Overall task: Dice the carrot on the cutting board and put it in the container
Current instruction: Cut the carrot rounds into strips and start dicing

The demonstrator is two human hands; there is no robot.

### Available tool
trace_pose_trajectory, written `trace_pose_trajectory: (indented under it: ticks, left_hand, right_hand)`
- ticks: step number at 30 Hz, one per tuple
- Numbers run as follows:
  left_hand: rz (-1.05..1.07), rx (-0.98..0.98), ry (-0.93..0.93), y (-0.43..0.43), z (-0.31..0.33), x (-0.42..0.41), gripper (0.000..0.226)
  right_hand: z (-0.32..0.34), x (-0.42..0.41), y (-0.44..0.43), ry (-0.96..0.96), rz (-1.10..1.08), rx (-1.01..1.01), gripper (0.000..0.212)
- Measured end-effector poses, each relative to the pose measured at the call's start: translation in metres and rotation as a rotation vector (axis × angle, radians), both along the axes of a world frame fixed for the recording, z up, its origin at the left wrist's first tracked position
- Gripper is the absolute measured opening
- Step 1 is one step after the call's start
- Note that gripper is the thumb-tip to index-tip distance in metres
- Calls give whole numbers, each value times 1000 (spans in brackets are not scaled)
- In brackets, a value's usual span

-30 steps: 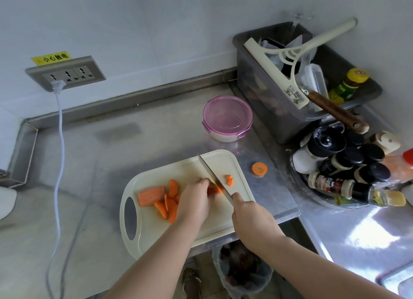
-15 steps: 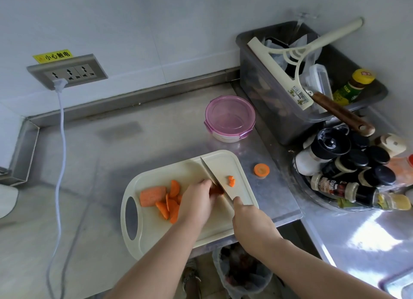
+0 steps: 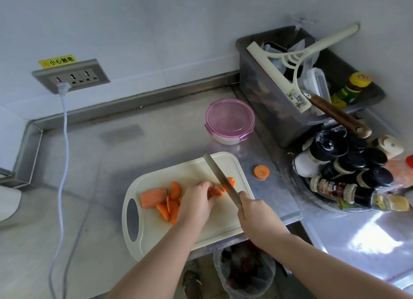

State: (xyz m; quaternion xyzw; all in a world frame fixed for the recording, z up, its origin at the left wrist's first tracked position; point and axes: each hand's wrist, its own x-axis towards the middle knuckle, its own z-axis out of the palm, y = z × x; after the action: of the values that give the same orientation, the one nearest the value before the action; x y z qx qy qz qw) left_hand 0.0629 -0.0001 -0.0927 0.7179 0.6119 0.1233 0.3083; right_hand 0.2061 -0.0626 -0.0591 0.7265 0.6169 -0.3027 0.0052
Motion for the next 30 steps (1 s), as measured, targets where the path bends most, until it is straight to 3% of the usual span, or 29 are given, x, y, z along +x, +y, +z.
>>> trace_pose_trajectory:
  ticks: [6, 30]
  left_hand:
    - [-12, 18, 36, -1, 3, -7, 20]
    - [-67, -29, 263, 3, 5, -1, 16]
  right_hand:
    - [3, -10, -8, -98, 84, -13, 31]
    - [-4, -20, -4, -116, 106, -70, 48]
